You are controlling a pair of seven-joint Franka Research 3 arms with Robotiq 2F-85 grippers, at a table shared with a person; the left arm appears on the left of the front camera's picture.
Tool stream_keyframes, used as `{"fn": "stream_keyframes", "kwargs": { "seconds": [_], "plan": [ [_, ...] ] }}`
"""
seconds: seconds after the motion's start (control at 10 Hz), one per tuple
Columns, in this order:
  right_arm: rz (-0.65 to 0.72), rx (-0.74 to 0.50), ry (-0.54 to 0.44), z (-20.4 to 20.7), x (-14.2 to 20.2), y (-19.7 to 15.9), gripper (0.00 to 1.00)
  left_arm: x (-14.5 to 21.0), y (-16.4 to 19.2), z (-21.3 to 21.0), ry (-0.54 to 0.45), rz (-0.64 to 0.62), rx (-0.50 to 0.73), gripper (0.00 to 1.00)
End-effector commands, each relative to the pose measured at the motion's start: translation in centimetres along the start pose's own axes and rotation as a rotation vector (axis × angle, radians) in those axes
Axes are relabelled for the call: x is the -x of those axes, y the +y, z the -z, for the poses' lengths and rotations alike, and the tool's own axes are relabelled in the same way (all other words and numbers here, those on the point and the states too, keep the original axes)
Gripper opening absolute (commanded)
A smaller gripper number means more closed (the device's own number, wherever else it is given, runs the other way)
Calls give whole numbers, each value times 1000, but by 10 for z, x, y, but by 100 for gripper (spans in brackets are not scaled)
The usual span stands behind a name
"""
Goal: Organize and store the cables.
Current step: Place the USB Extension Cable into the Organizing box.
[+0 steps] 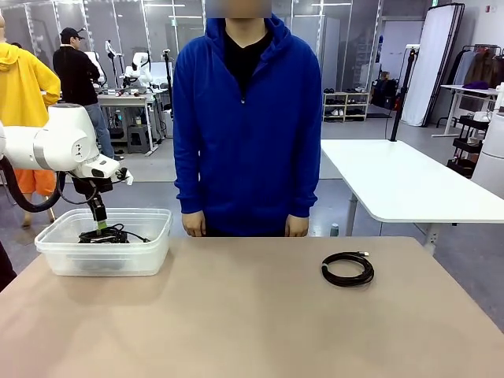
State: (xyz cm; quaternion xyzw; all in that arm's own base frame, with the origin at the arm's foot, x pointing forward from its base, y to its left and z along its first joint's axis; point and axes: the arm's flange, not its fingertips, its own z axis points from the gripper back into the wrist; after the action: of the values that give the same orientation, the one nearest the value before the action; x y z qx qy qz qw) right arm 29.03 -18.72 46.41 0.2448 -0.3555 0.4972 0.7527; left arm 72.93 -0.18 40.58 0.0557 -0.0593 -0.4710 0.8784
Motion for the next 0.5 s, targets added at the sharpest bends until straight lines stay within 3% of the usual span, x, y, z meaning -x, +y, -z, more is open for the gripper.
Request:
{"fn": "stream_keyframes", "kwargs": {
  "seconds": [0.0,0.1,0.2,0.4],
  "plan": [
    [-20,2,-19,0,0,0,100,3,-2,-5,-16,-33,-17,100],
    [-20,2,-19,0,0,0,100,4,-2,-7,-23,-35,-16,100],
    [-20,2,-19,0,0,0,100,4,-3,-8,-25,-34,-16,87],
    [-20,2,-19,0,0,0,100,7,-3,-11,-42,-24,-13,100]
  ]
}}
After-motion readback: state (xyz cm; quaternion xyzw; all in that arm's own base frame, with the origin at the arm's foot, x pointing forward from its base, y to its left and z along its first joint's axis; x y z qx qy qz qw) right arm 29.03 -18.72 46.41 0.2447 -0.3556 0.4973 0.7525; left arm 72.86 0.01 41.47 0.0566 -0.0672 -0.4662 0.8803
